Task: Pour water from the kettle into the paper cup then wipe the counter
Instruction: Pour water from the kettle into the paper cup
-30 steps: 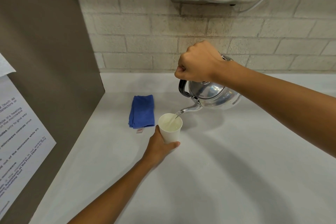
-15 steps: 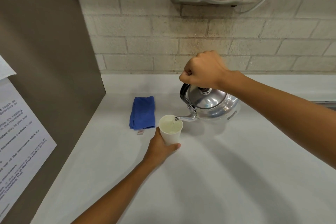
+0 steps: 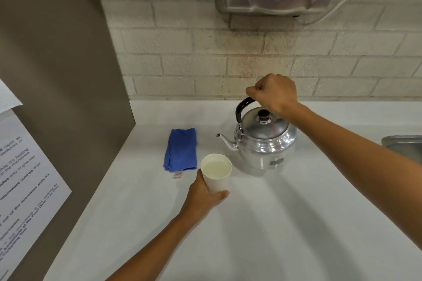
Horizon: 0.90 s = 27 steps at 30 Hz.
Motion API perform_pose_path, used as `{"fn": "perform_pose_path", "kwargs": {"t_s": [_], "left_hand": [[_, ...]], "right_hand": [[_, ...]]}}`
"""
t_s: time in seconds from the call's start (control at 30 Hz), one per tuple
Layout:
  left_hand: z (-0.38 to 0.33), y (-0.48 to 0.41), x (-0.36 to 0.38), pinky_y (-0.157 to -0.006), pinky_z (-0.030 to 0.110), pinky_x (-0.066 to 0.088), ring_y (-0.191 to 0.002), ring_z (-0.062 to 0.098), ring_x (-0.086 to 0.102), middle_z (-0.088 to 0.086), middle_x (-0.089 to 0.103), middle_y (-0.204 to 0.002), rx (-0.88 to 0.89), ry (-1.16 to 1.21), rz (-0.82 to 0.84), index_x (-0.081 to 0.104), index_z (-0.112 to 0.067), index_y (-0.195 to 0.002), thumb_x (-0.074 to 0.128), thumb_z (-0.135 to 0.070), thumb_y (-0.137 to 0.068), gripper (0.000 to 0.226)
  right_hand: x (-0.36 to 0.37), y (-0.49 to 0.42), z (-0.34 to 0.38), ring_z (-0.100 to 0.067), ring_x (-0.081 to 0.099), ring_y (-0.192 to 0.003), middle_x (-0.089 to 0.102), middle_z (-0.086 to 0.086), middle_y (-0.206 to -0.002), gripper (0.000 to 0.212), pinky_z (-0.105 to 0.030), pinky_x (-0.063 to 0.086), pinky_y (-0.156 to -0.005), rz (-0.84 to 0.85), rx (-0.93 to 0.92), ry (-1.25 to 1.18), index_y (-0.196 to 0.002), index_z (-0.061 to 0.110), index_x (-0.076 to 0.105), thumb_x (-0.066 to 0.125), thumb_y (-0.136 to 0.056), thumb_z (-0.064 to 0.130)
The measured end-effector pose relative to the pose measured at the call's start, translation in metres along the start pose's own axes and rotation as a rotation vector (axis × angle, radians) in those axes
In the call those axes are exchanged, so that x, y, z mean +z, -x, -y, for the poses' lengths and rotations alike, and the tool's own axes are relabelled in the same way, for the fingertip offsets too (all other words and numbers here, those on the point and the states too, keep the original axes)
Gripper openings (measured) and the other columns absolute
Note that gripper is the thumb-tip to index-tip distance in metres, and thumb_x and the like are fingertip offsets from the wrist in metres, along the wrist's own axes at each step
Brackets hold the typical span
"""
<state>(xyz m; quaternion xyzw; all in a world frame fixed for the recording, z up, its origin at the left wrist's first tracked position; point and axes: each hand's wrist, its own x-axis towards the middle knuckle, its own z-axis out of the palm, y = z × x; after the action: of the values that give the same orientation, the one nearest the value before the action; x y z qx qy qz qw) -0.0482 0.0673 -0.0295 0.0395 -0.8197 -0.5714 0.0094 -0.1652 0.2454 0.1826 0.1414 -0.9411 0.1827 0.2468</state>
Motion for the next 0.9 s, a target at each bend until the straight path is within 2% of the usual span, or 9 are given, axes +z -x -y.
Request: {"fn": "perform_pose_path", "kwargs": {"t_s": [0.1,0.2,0.3,0.5,0.7,0.8,0.9], "left_hand": [[0.000,0.000,0.000,-0.066,0.005,0.039,-0.097,0.009,0.051,-0.011,0.050,-0.109,-0.002,0.011,0.007,0.033,-0.033,-0.116,0.083,-0.027,-0.062,0.074],[0.000,0.001,-0.002,-0.064,0.006,0.041,-0.095,0.006,0.053,-0.010,0.052,-0.109,-0.013,0.010,0.009,0.037,-0.025,-0.124,0.083,-0.029,-0.061,0.078],[0.000,0.001,-0.001,-0.073,0.014,0.042,-0.101,0.012,0.054,-0.007,0.053,-0.113,-0.023,0.009,0.006,0.037,-0.024,-0.127,0.083,-0.029,-0.061,0.080],[-0.001,0.003,-0.001,-0.081,0.021,0.043,-0.104,0.013,0.052,-0.007,0.052,-0.115,-0.029,0.021,0.007,0.036,-0.024,-0.128,0.083,-0.028,-0.061,0.082],[-0.002,0.002,-0.001,-0.080,0.017,0.042,-0.105,0.011,0.051,-0.010,0.050,-0.115,-0.025,0.027,0.009,0.035,-0.026,-0.129,0.083,-0.029,-0.061,0.083],[-0.002,0.003,-0.001,-0.075,0.010,0.041,-0.103,0.009,0.052,-0.014,0.051,-0.111,-0.030,0.038,0.007,0.036,-0.028,-0.127,0.083,-0.028,-0.061,0.082],[-0.002,0.003,-0.001,-0.082,0.019,0.044,-0.105,0.012,0.053,-0.010,0.053,-0.115,-0.042,0.031,0.006,0.036,-0.025,-0.130,0.083,-0.029,-0.061,0.083]], "right_hand": [[0.015,-0.005,-0.008,-0.017,0.028,-0.038,0.029,0.001,-0.038,0.047,-0.025,0.023,-0.044,0.003,0.155,-0.092,-0.037,0.016,0.031,0.056,-0.075,0.028],[0.029,-0.011,-0.012,-0.017,0.026,-0.037,0.027,0.002,-0.038,0.049,-0.025,0.023,-0.044,0.018,0.273,-0.156,-0.036,0.017,0.028,0.057,-0.075,0.029],[0.040,-0.017,-0.014,-0.017,0.027,-0.037,0.027,0.001,-0.038,0.049,-0.025,0.023,-0.043,0.023,0.334,-0.183,-0.037,0.017,0.029,0.057,-0.075,0.030],[0.060,-0.023,-0.017,-0.016,0.028,-0.035,0.029,0.003,-0.036,0.051,-0.025,0.023,-0.043,0.036,0.351,-0.201,-0.035,0.017,0.029,0.056,-0.076,0.031],[0.072,-0.026,-0.020,-0.017,0.031,-0.036,0.030,0.003,-0.036,0.050,-0.023,0.025,-0.043,0.045,0.369,-0.205,-0.035,0.017,0.030,0.055,-0.076,0.031],[0.076,-0.029,-0.022,-0.017,0.030,-0.036,0.030,0.003,-0.036,0.050,-0.024,0.024,-0.043,0.055,0.376,-0.204,-0.036,0.016,0.030,0.054,-0.076,0.031],[0.079,-0.032,-0.021,-0.017,0.030,-0.036,0.030,0.003,-0.037,0.049,-0.024,0.024,-0.043,0.068,0.375,-0.197,-0.036,0.017,0.030,0.054,-0.076,0.030]]}}
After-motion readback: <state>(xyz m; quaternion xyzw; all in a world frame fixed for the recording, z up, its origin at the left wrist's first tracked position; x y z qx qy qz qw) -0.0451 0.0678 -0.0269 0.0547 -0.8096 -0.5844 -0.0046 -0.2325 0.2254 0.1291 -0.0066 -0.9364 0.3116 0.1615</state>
